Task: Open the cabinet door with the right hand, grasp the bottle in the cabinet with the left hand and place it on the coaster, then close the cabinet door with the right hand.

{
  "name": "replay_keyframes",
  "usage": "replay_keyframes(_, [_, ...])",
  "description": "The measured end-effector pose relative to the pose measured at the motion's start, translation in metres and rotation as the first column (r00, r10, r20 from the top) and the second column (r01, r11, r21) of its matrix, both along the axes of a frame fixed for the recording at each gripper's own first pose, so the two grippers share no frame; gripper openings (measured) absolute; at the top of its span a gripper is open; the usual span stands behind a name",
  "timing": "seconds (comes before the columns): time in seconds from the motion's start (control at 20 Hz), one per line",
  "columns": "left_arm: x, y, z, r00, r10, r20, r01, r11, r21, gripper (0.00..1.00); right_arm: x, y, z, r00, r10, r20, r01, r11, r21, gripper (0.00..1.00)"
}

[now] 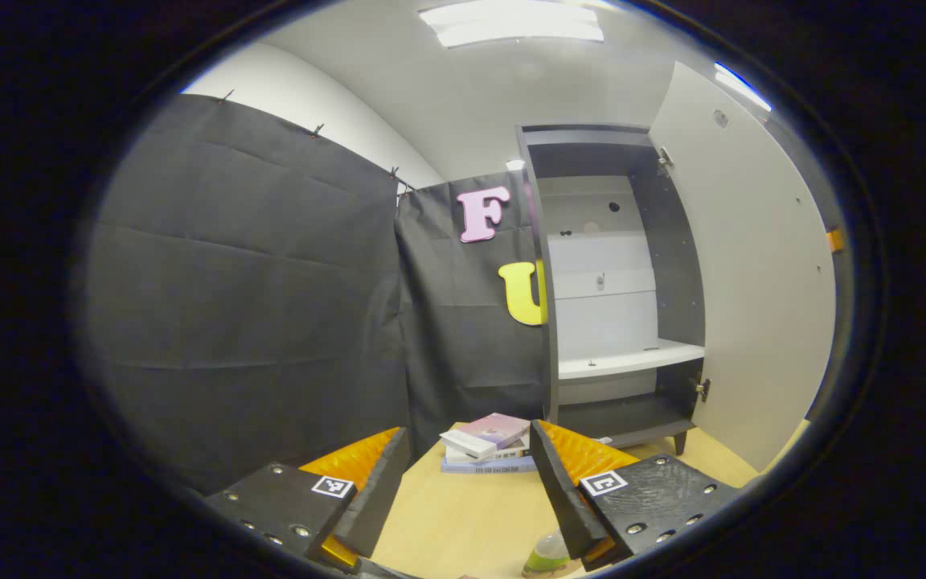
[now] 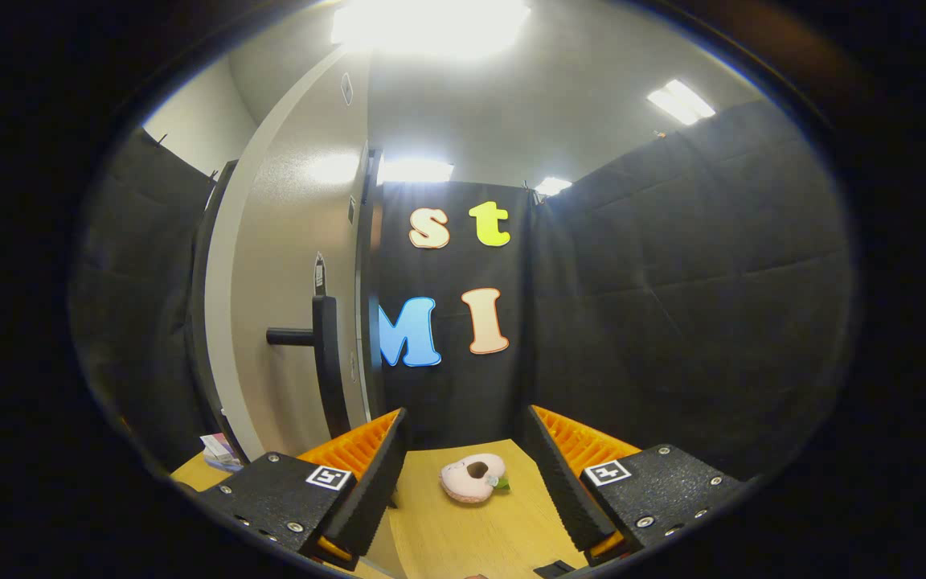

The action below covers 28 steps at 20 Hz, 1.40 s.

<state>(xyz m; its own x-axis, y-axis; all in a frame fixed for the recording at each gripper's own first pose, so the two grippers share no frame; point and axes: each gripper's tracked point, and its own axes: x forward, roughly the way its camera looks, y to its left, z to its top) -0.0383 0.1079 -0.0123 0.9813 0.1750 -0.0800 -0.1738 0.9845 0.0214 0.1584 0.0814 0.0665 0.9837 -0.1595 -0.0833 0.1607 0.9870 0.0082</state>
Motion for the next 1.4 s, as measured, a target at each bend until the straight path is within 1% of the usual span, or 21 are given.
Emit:
replay_keyframes(0.05, [0.005,0.004,-0.003,1.0,-0.007,0.0,0.007,1.0,-0.006,0.86,-0.003,0.006,0.0,1.0,-0.001,0.0,0.001,1.0,0.004,0.85])
replay_keyframes(0.1, [0.01,0.007,-0.005,1.0,-0.015,-0.001,0.015,1.0,-0.013,0.86,-0.006,0.013,0.0,1.0,0.0,0.0,0.0,1.0,0.009,0.89])
replay_keyframes(0.15, [0.015,0.007,-0.006,1.0,-0.03,-0.001,0.03,0.999,-0.021,0.86,-0.008,0.022,0.0,1.0,0.006,-0.001,-0.006,1.0,0.01,0.89])
replay_keyframes(0.2, [0.018,0.007,-0.006,0.999,-0.046,0.002,0.046,0.999,-0.022,0.9,-0.01,0.031,0.001,1.0,0.015,-0.003,-0.015,1.0,0.009,0.89])
replay_keyframes(0.25, [0.023,0.01,-0.006,0.998,-0.057,0.005,0.057,0.998,-0.017,0.9,-0.013,0.04,0.001,1.0,0.025,-0.004,-0.025,1.0,0.011,0.89])
replay_keyframes(0.3, [0.027,0.013,-0.005,0.998,-0.068,0.008,0.069,0.998,-0.014,0.9,-0.015,0.051,0.001,0.999,0.037,-0.003,-0.036,0.999,0.014,0.85])
replay_keyframes(0.35, [0.029,0.013,-0.006,0.997,-0.08,0.01,0.08,0.997,-0.013,0.9,-0.016,0.061,0.003,0.999,0.048,0.002,-0.048,0.999,0.019,0.85])
replay_keyframes(0.4, [0.033,0.015,-0.006,0.996,-0.091,0.014,0.091,0.996,-0.015,0.86,-0.014,0.068,0.002,0.998,0.061,0.003,-0.061,0.998,0.023,0.89])
replay_keyframes(0.55, [0.037,0.028,-0.01,0.994,-0.104,0.015,0.105,0.994,-0.019,0.86,-0.01,0.095,0.001,0.996,0.093,0.004,-0.093,0.995,0.041,0.89])
replay_keyframes(0.75, [0.042,0.052,-0.022,0.995,-0.096,0.003,0.096,0.995,-0.032,0.86,-0.002,0.128,0.002,0.992,0.129,0.01,-0.129,0.991,0.035,0.89])
replay_keyframes(1.1, [0.035,0.099,-0.034,0.998,-0.06,-0.007,0.06,0.997,-0.041,0.86,0.013,0.183,0.002,0.985,0.174,0.016,-0.174,0.985,0.015,0.9])
replay_keyframes(1.4, [0.026,0.128,-0.047,0.999,-0.036,-0.028,0.034,0.998,-0.043,0.86,0.036,0.23,-0.013,0.973,0.231,0.002,-0.231,0.973,0.014,0.92])
